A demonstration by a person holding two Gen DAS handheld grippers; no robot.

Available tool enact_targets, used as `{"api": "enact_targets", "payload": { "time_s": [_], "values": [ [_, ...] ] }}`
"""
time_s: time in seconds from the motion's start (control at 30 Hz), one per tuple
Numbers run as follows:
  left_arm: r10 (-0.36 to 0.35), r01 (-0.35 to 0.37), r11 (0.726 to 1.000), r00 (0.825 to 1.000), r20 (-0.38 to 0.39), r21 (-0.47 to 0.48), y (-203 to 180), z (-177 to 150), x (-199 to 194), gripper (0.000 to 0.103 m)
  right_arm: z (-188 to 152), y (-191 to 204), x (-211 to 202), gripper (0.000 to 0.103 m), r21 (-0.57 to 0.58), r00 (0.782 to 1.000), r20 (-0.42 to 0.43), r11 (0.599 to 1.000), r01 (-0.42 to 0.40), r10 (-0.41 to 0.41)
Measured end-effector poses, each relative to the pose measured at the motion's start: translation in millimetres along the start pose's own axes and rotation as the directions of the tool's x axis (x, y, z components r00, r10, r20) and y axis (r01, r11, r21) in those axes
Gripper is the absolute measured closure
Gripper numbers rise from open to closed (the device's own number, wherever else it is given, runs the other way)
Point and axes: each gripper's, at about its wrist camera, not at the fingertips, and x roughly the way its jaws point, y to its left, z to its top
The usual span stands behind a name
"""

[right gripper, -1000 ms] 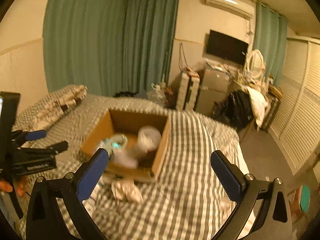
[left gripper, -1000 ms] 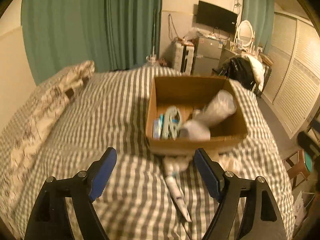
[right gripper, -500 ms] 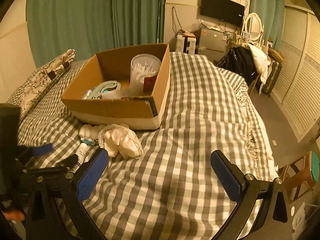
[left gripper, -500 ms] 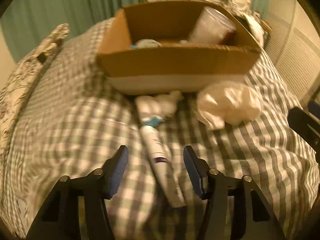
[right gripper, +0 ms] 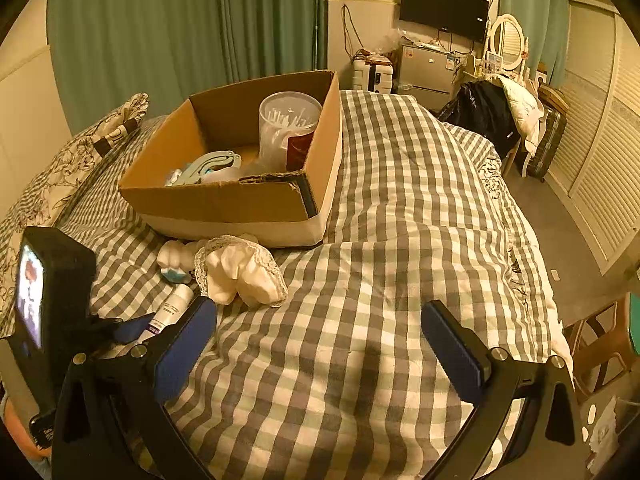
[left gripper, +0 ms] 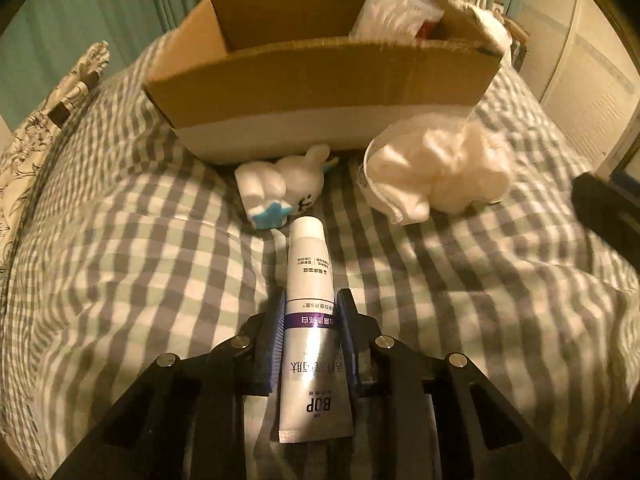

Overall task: Organize objects
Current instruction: 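Grasp the white BOP tube with the left gripper, then grasp the white lace cloth with the right gripper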

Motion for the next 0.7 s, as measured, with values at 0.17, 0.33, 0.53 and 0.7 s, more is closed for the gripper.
{"api": "enact_targets", "payload": {
  "time_s": [0.17,0.33,0.53,0.7],
  "values": [
    [-0.030,0.033,0.998,0.997,0.067,-0.048,15,7,-37,0.078,1,3,-2,0.001,-0.011,1.000,0.008,1.000,-0.003,0.003],
    [0.003,0.008,0.996,0.991,0.132,-0.085,42,23,-60,0.078,7,10,2,0.001,-0.038,1.000,0.002,0.999,-0.029,0.029],
    [0.063,-0.045,0.992,0.985,0.158,-0.115,68,36,-60,0.078,25,36,29,0.001,-0.138,0.998,-0.052,0.990,-0.043,0.036],
    [0.051,-0.034,0.991,0.990,0.132,-0.128,79,33,-44,0.078,28,58,64,0.001,-0.196,0.992,-0.124,0.979,-0.060,0.036]
  ]
}}
